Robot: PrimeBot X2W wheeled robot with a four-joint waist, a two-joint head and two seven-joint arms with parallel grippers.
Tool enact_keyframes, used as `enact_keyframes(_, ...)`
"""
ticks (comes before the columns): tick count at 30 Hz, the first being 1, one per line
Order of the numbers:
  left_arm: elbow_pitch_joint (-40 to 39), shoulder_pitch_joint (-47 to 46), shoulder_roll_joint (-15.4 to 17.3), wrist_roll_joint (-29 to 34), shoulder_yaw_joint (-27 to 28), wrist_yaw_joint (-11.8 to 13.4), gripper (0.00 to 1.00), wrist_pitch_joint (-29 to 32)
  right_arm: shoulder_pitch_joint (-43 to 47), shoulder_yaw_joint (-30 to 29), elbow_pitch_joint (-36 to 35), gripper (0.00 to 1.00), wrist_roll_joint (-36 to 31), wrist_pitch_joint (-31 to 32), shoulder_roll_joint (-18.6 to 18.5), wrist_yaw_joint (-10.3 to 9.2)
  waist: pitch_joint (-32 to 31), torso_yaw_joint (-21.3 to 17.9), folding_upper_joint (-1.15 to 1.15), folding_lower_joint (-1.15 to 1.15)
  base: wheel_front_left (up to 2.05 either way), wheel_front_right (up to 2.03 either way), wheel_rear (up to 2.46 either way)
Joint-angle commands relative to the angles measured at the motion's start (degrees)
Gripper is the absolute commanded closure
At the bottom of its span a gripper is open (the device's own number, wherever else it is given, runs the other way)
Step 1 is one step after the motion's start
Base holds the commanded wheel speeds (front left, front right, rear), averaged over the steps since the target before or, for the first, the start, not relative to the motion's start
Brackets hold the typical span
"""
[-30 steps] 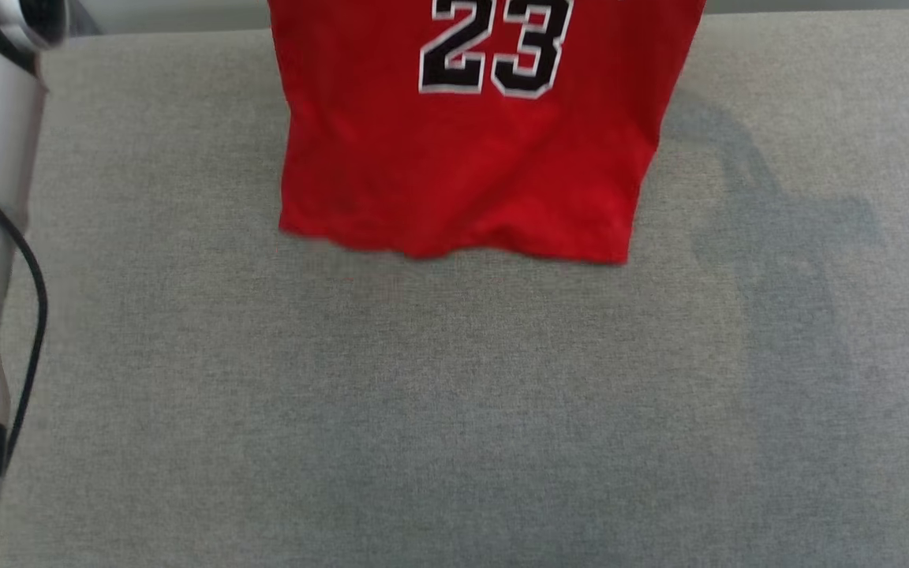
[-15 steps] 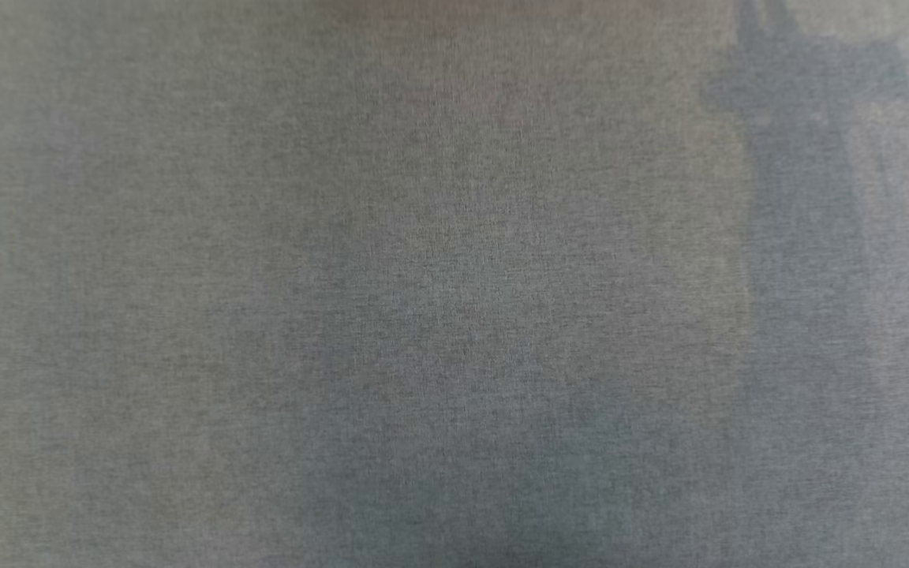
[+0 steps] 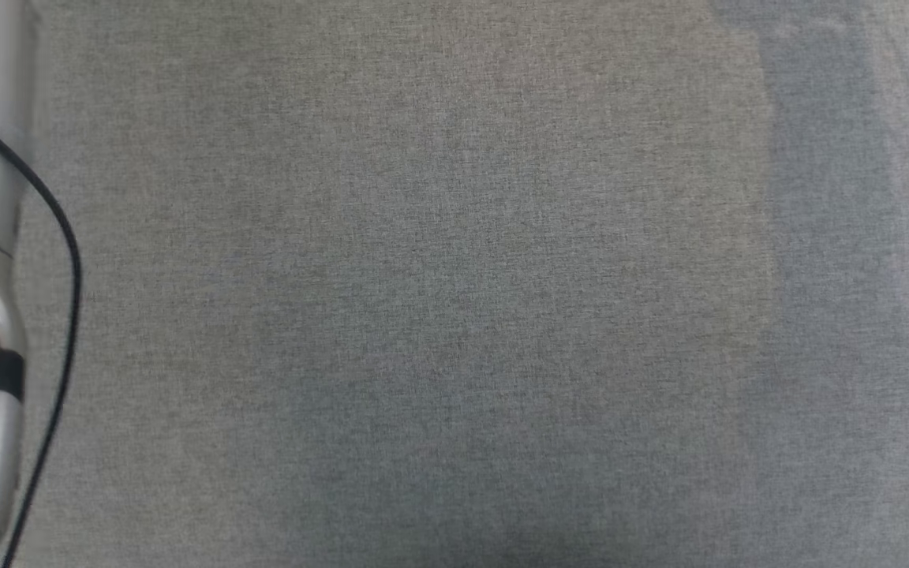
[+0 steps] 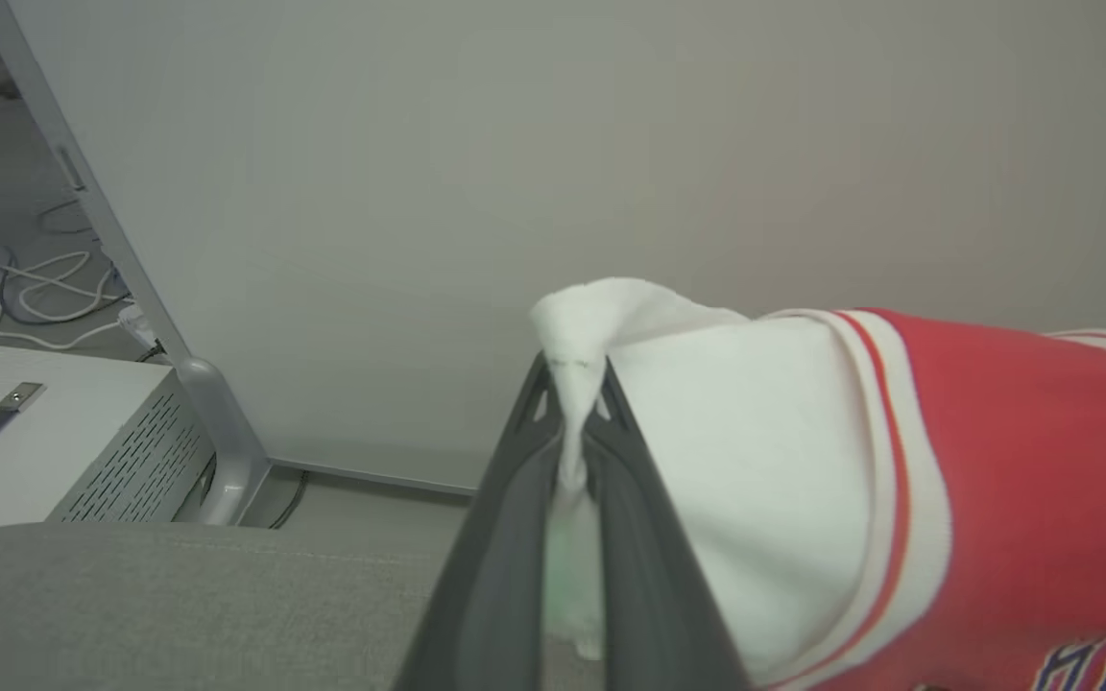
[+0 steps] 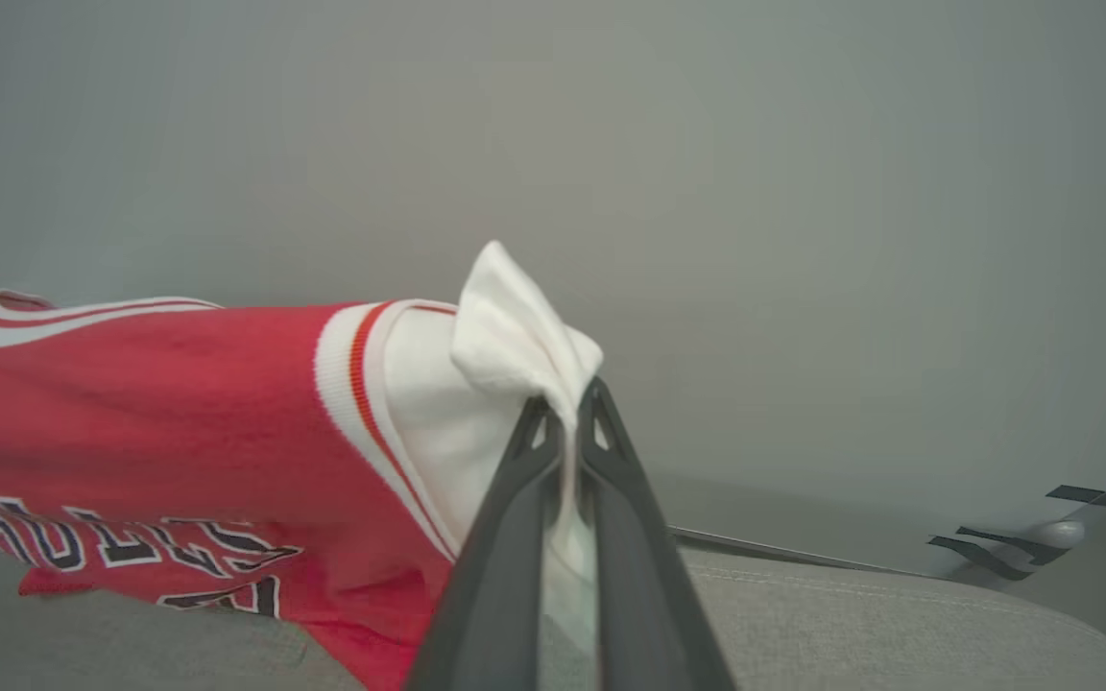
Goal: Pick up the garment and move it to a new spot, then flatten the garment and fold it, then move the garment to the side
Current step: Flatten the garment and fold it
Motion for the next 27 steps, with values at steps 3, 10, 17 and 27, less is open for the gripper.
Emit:
enact_keyframes(3, 1.6, 5.4, -0.6, -2.0, 0.6, -2.3, 1.00, -0.2, 5.6, 3.0, -2.3, 1.00, 3.6, -1.5, -1.6, -0.11, -1.1, 0.4, 0.00, -0.01, 0.00, 0.00, 0.00)
enact_keyframes(10, 1.9, 19.9, -2.2, -4.5, 0.6, -5.5, 1.00, -3.6, 21.1, 7.8, -8.7, 1.00, 11.1, -4.2, -5.7, -0.11, -5.5, 1.7, 0.00, -0.01, 0.00, 0.00, 0.00)
enact_keyframes(17, -2.6, 33.0, -1.8, -5.0, 0.3, -6.3, 1.00, -6.0, 37.9, 9.7, -16.9, 1.00, 15.7, -5.4, -9.4, -0.11, -10.8, 2.2, 0.00, -0.01, 0.00, 0.00, 0.00)
enact_keyframes(27, -17.9, 54.0, 2.4, -6.2, 0.2, -1.8, 1.00, -3.7, 61.8, 2.9, -30.8, 1.00, 15.5, -3.1, -11.4, -0.11, -20.6, 1.7, 0.00, -0.01, 0.00, 0.00, 0.00)
